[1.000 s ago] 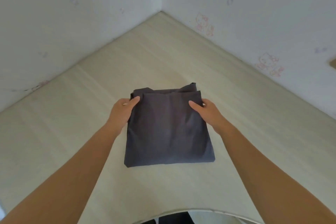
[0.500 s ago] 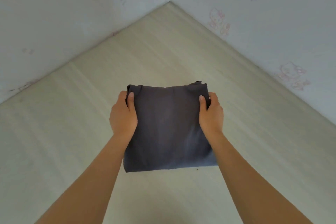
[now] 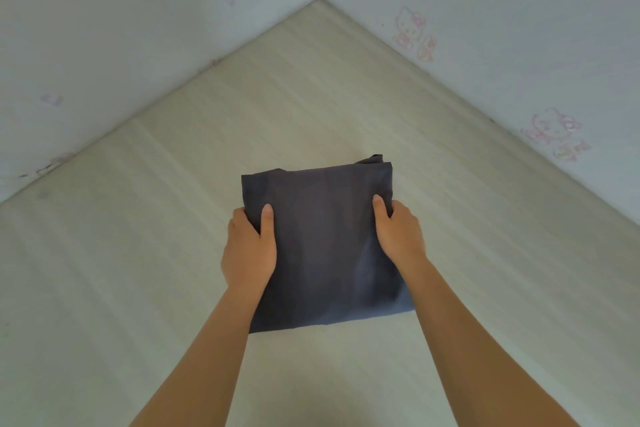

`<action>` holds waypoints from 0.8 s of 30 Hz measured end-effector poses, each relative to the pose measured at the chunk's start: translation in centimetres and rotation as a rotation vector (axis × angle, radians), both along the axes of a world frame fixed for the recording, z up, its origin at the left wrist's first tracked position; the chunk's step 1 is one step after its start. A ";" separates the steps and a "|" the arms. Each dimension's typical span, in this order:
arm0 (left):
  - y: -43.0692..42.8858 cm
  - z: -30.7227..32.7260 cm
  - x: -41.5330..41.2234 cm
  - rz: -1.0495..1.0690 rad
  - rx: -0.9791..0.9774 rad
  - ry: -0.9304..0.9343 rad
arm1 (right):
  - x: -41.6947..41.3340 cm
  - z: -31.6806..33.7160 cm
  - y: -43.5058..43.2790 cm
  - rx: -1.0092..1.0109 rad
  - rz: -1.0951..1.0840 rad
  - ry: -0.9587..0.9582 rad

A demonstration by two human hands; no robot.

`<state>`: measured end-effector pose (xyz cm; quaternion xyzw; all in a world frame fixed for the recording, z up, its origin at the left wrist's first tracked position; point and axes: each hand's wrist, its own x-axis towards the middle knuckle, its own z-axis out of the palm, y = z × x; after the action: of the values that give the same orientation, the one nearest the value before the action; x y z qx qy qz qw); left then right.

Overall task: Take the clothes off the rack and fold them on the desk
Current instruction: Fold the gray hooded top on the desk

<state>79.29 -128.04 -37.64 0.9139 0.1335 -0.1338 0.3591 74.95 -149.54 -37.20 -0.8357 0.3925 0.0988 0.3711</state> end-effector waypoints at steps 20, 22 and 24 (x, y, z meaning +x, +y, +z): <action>5.5 2.0 -14.0 -0.615 -0.234 -0.026 | -25.5 2.2 11.8 0.072 -0.445 -0.103; 4.9 2.2 -16.6 -0.712 -0.243 -0.034 | -29.3 2.7 13.0 0.062 -0.538 -0.139; 3.8 2.3 -19.9 -0.839 -0.256 -0.027 | -34.1 3.2 14.1 0.047 -0.674 -0.170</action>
<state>59.36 -124.25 -35.39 0.8388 -0.2717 -0.2716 0.3857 40.86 -135.46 -33.96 -0.6555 0.6118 -0.0904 0.4334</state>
